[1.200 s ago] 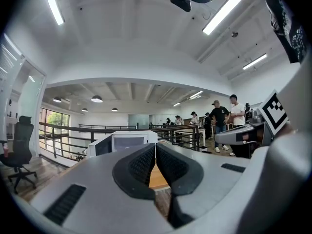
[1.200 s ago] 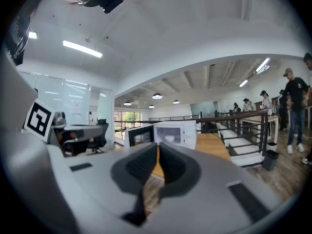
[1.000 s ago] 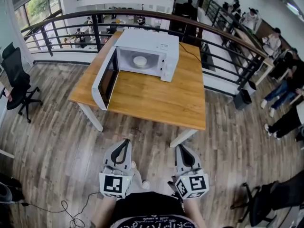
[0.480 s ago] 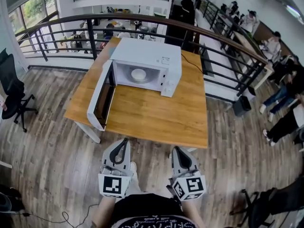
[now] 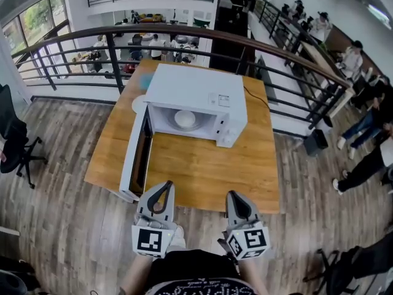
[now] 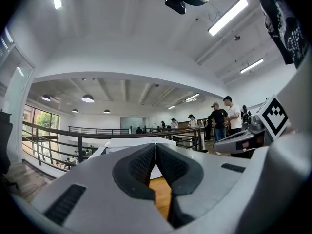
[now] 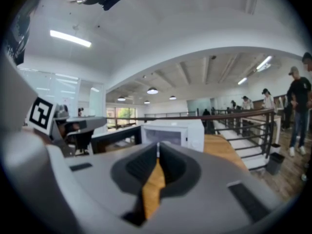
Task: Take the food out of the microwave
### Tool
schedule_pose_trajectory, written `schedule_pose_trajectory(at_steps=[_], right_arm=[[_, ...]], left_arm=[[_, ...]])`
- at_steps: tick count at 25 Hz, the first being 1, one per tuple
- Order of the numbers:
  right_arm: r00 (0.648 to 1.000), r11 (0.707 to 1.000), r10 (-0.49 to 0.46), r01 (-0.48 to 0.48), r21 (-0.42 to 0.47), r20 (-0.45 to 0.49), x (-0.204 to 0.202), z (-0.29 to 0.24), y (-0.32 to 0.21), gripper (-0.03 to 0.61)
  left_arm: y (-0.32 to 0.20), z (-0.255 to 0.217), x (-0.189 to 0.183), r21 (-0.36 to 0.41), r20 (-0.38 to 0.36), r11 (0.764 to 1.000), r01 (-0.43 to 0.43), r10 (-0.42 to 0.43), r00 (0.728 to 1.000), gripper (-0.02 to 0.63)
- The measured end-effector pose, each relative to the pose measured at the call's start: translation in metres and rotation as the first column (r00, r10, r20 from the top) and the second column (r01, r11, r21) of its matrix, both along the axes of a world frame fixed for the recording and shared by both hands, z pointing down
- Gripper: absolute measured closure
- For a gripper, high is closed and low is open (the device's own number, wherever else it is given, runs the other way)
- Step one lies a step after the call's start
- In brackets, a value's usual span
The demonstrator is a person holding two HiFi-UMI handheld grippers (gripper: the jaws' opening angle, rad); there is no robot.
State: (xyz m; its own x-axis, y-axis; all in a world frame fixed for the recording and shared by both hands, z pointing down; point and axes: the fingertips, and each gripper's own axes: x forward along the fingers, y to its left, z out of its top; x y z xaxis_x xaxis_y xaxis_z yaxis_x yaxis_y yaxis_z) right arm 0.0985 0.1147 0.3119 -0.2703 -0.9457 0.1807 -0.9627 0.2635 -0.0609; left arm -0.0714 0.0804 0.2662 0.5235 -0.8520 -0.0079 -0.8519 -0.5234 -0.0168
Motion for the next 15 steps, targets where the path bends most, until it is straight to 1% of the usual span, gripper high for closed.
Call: schedule_pose_trajectory(at_steps=[7, 9, 13, 15], right_arm=[[1.000, 1.000, 0.004, -0.005, -0.021, -0.026, -0.022, 0.006, -0.046, 0.543], [0.999, 0.999, 0.012, -0.013, -0.029, -0.032, -0.026, 0.008, -0.051, 0.543], [0.999, 0.999, 0.028, -0.029, -0.045, -0.039, -0.030, 0.011, -0.059, 0.543], [0.998, 0.998, 0.032, -0.034, -0.054, -0.046, -0.030, 0.014, -0.061, 0.543]], left_arm=[[-0.045, 0.010, -0.016, -0.026, 0.003, 0.999, -0.037, 0.037, 0.999, 0.580], [-0.052, 0.013, -0.020, -0.043, -0.003, 0.998, -0.044, 0.043, 0.999, 0.580], [-0.063, 0.017, -0.024, -0.077, -0.040, 0.996, -0.049, 0.046, 0.998, 0.580], [-0.066, 0.021, -0.024, -0.087, -0.043, 0.995, -0.050, 0.046, 0.998, 0.580]])
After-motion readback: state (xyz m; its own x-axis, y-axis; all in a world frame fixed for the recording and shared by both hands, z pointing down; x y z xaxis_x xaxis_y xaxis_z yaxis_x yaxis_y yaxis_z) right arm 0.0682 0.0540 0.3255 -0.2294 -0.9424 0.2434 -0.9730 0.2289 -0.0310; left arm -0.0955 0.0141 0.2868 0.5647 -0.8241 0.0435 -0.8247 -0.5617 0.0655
